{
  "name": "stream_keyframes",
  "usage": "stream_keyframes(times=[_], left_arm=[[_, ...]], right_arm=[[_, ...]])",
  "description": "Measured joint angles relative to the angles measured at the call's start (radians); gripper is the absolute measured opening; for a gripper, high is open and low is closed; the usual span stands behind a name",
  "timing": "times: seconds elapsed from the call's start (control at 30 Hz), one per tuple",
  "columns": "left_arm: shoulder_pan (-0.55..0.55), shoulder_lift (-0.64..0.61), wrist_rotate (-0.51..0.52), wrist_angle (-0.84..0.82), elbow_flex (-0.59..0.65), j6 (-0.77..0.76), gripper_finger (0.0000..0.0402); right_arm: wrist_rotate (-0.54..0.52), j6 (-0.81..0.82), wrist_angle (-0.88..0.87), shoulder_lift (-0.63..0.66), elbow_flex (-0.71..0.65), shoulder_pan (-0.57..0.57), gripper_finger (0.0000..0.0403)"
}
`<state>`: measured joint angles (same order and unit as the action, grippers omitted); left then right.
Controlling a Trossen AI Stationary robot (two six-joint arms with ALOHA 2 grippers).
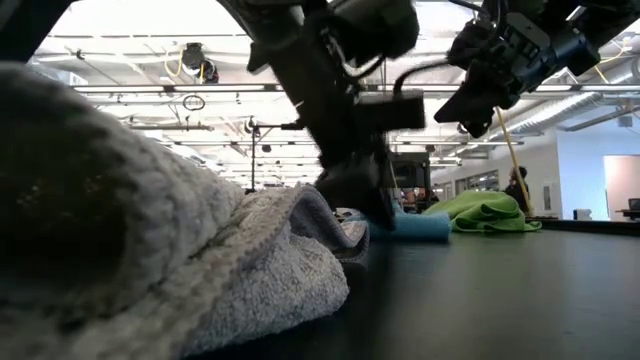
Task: Fold microfiber towels
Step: Stack the folded blue microfiber towel on top of the blue microfiber towel into the bin
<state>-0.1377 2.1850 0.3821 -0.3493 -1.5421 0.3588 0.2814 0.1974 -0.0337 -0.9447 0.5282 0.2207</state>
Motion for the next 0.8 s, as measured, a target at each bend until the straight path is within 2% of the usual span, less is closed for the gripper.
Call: stream_keyframes(times=[0.23,0.4,0.57,0.8], left_arm=[[0.005,0.026,0.052,0.035,-0.001,0.003,0.014],[0.005,0.03,0.144,0.048,0.0,0.006,0.014],[0.011,0.03,0.146,0.051,0.0,-0.004,0.014],[0.034,0.039,0.125,0.038,0.0,-0.113,0.014]], right_arm=[[0.003,0.004,-0.004,0.0,0.0,0.0,0.0],[0.004,0.008,-0.005,0.0,0.0,0.0,0.0],[0.004,0.011,-0.002,0.0,0.0,0.0,0.0],[0.005,0.027,-0.001,0.0,0.0,0.0,0.0]])
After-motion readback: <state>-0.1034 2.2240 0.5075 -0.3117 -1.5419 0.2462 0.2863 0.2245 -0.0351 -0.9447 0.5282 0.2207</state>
